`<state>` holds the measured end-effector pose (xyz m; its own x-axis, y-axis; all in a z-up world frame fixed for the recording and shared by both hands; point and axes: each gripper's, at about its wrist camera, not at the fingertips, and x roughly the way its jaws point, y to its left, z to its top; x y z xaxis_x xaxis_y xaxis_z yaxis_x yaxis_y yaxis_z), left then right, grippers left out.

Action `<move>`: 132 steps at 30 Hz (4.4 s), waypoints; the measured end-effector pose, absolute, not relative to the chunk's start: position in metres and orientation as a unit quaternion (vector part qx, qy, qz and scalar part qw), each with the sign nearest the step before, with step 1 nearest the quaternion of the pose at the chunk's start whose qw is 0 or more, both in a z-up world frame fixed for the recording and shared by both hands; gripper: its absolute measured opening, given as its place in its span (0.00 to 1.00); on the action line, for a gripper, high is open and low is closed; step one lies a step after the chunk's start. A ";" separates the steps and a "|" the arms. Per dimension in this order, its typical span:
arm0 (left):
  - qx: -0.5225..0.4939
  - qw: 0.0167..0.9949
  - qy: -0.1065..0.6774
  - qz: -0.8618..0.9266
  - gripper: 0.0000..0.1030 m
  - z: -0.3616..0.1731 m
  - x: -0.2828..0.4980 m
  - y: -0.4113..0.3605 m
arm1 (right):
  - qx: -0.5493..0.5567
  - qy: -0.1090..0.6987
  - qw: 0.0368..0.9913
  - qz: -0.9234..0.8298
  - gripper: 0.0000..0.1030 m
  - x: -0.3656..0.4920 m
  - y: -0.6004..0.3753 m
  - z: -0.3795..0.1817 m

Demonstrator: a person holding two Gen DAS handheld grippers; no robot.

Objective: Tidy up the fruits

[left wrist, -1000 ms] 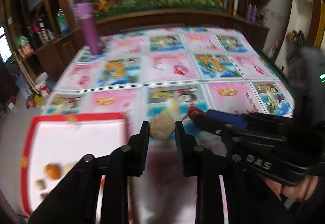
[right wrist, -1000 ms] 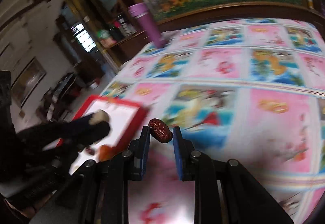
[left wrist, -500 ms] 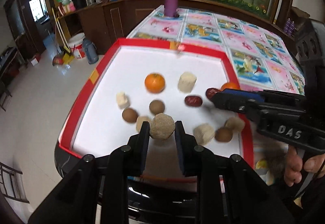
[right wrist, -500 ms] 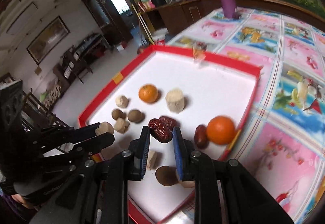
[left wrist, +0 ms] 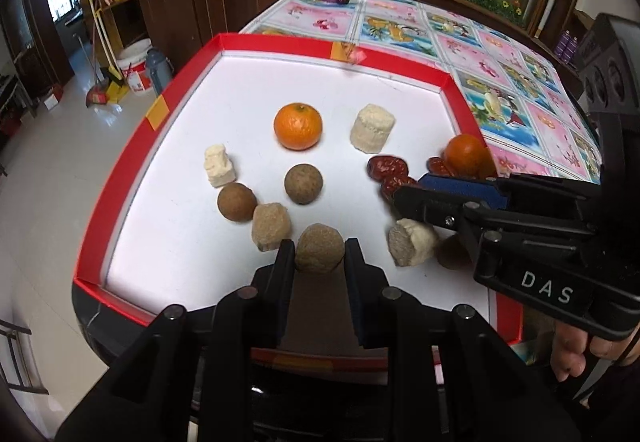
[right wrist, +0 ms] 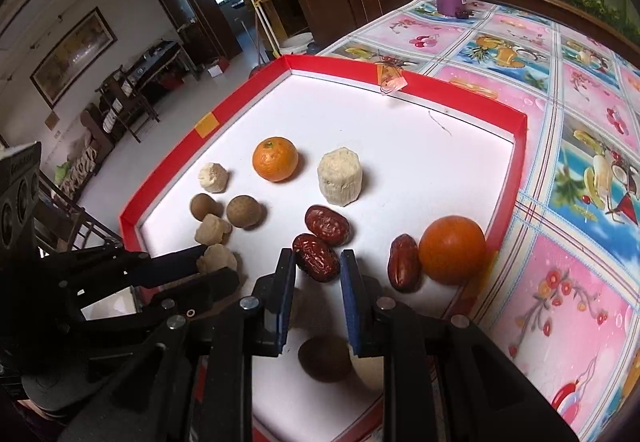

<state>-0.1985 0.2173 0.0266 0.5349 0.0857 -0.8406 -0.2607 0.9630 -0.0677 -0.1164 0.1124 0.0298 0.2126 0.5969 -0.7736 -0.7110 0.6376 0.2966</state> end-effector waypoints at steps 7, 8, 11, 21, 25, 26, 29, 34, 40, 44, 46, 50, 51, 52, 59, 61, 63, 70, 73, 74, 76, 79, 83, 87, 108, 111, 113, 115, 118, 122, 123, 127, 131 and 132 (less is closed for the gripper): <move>-0.099 0.870 0.471 0.112 0.26 0.026 -0.184 0.229 | -0.072 0.458 0.783 0.414 0.20 -0.111 0.123 0.030; -0.098 0.869 0.471 0.114 0.26 0.026 -0.181 0.230 | -0.076 0.454 0.788 0.409 0.20 -0.111 0.124 0.030; -0.098 0.869 0.469 0.121 0.26 0.026 -0.175 0.233 | -0.075 0.456 0.786 0.410 0.21 -0.109 0.123 0.030; -0.081 0.871 0.459 0.157 0.44 0.033 -0.185 0.226 | -0.039 0.449 0.786 0.424 0.37 -0.116 0.100 0.046; -0.055 0.885 0.423 0.188 0.74 0.055 -0.201 0.213 | -0.018 0.417 0.805 0.422 0.50 -0.128 0.076 0.066; -0.050 0.889 0.412 0.194 0.76 0.061 -0.207 0.209 | -0.014 0.412 0.807 0.423 0.50 -0.131 0.072 0.070; -0.034 0.896 0.391 0.206 0.79 0.076 -0.220 0.196 | -0.012 0.393 0.820 0.415 0.50 -0.144 0.058 0.084; -0.022 0.908 0.360 0.214 0.81 0.099 -0.247 0.176 | -0.016 0.352 0.846 0.400 0.57 -0.173 0.034 0.105; -0.035 0.923 0.308 0.227 0.98 0.128 -0.285 0.162 | -0.020 0.323 0.862 0.389 0.58 -0.207 0.013 0.118; -0.027 0.932 0.282 0.227 1.00 0.145 -0.306 0.151 | -0.016 0.301 0.874 0.381 0.58 -0.226 -0.001 0.129; -0.021 0.934 0.273 0.228 1.00 0.151 -0.316 0.145 | -0.009 0.289 0.880 0.377 0.59 -0.235 -0.008 0.134; -0.006 0.938 0.253 0.236 1.00 0.163 -0.334 0.133 | -0.004 0.260 0.896 0.359 0.70 -0.256 -0.025 0.140; -0.002 0.939 0.243 0.241 1.00 0.166 -0.340 0.130 | -0.004 0.256 0.899 0.355 0.70 -0.259 -0.028 0.140; 0.001 0.940 0.236 0.244 1.00 0.168 -0.344 0.127 | -0.003 0.253 0.901 0.352 0.70 -0.262 -0.032 0.140; 0.004 0.958 0.201 0.205 1.00 0.172 -0.364 0.111 | 0.006 0.220 0.921 0.323 0.77 -0.272 -0.057 0.140; 0.006 0.963 0.184 0.198 1.00 0.176 -0.363 0.110 | 0.009 0.222 0.922 0.316 0.77 -0.264 -0.059 0.141; 0.000 0.965 0.178 0.191 1.00 0.182 -0.357 0.111 | 0.022 0.225 0.922 0.315 0.77 -0.252 -0.061 0.142; -0.025 0.975 0.163 0.148 1.00 0.202 -0.301 0.115 | 0.035 0.215 0.930 0.297 0.77 -0.193 -0.059 0.152; -0.029 0.975 0.177 0.129 1.00 0.205 -0.258 0.119 | 0.060 0.210 0.931 0.292 0.77 -0.148 -0.058 0.152; -0.034 0.975 0.180 0.126 1.00 0.206 -0.240 0.122 | 0.071 0.209 0.931 0.292 0.77 -0.136 -0.060 0.150; -0.043 0.975 0.184 0.114 1.00 0.208 -0.215 0.124 | 0.093 0.202 0.931 0.290 0.77 -0.112 -0.063 0.146; -0.060 0.973 0.204 0.085 1.00 0.213 -0.171 0.126 | 0.091 0.201 0.936 0.276 0.77 -0.084 -0.062 0.142; -0.065 0.963 0.257 0.054 1.00 0.209 -0.118 0.120 | 0.087 0.199 0.935 0.278 0.77 -0.073 -0.058 0.146; -0.077 0.937 0.336 0.052 1.00 0.196 -0.094 0.123 | 0.096 0.237 0.929 0.267 0.77 -0.071 -0.061 0.155; -0.092 0.934 0.258 0.228 1.00 0.158 -0.320 0.209 | 0.046 0.249 0.927 0.277 0.77 -0.241 -0.016 0.140; -0.101 0.945 0.242 0.196 1.00 0.177 -0.354 0.200 | 0.027 0.251 0.927 0.277 0.77 -0.267 -0.011 0.168; -0.087 0.953 0.216 0.195 1.00 0.190 -0.375 0.191 | 0.006 0.219 0.938 0.269 0.77 -0.288 -0.006 0.184; -0.097 0.959 0.189 0.189 1.00 0.194 -0.394 0.183 | 0.021 0.207 0.940 0.271 0.77 -0.301 -0.008 0.186; -0.110 0.962 0.192 0.161 1.00 0.189 -0.406 0.173 | 0.047 0.223 0.932 0.282 0.77 -0.311 -0.011 0.177; -0.075 0.960 0.216 0.160 1.00 0.180 -0.406 0.160 | 0.037 0.236 0.930 0.279 0.77 -0.315 -0.010 0.168; -0.066 0.959 0.223 0.161 1.00 0.179 -0.403 0.159 | 0.040 0.242 0.928 0.282 0.77 -0.314 -0.010 0.166; -0.052 0.954 0.237 0.177 1.00 0.177 -0.392 0.162 | 0.028 0.248 0.926 0.282 0.77 -0.309 -0.008 0.158; -0.034 0.948 0.237 0.207 1.00 0.168 -0.378 0.175 | 0.019 0.248 0.929 0.273 0.77 -0.299 -0.007 0.151; -0.036 0.946 0.243 0.212 1.00 0.166 -0.372 0.181 | 0.021 0.251 0.929 0.271 0.77 -0.292 -0.007 0.150</move>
